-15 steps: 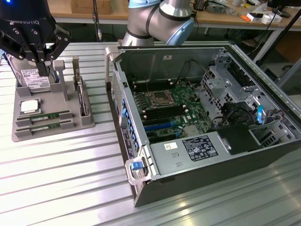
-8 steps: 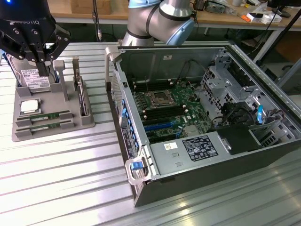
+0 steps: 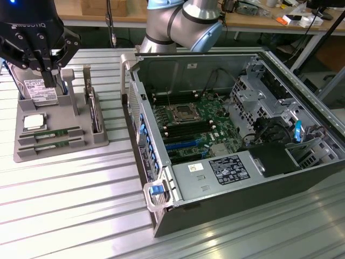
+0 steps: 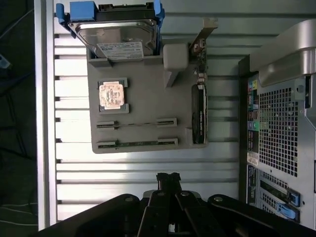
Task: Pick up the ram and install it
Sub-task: 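Pick up the ram and move it above insertion slot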
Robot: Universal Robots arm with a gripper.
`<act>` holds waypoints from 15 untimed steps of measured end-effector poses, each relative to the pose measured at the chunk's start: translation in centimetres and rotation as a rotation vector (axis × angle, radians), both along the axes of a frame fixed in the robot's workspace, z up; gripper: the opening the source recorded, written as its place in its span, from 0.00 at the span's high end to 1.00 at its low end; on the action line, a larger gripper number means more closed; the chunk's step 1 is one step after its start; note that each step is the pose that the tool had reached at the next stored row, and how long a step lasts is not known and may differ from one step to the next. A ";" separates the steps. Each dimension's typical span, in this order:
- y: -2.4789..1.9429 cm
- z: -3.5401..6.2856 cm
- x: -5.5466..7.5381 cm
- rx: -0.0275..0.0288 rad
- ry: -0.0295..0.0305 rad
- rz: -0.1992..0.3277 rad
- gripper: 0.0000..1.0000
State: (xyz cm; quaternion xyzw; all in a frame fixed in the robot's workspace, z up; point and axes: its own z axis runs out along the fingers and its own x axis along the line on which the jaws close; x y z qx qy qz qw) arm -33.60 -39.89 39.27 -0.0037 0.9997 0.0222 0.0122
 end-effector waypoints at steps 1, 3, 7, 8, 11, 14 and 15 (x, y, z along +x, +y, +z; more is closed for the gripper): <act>0.00 0.00 0.0 0.0000 0.0001 0.015 0.90; 0.00 0.00 0.0 0.0000 0.0000 0.039 0.90; 0.00 0.00 0.0 0.0000 0.0000 0.087 0.90; 0.00 0.00 0.0 0.0000 0.0000 0.097 0.90; 0.00 0.00 0.0 0.0000 0.0001 0.130 0.90; 0.00 0.00 0.0 0.0000 0.0001 0.175 0.90; 0.00 0.00 0.0 0.0000 0.0000 0.186 0.90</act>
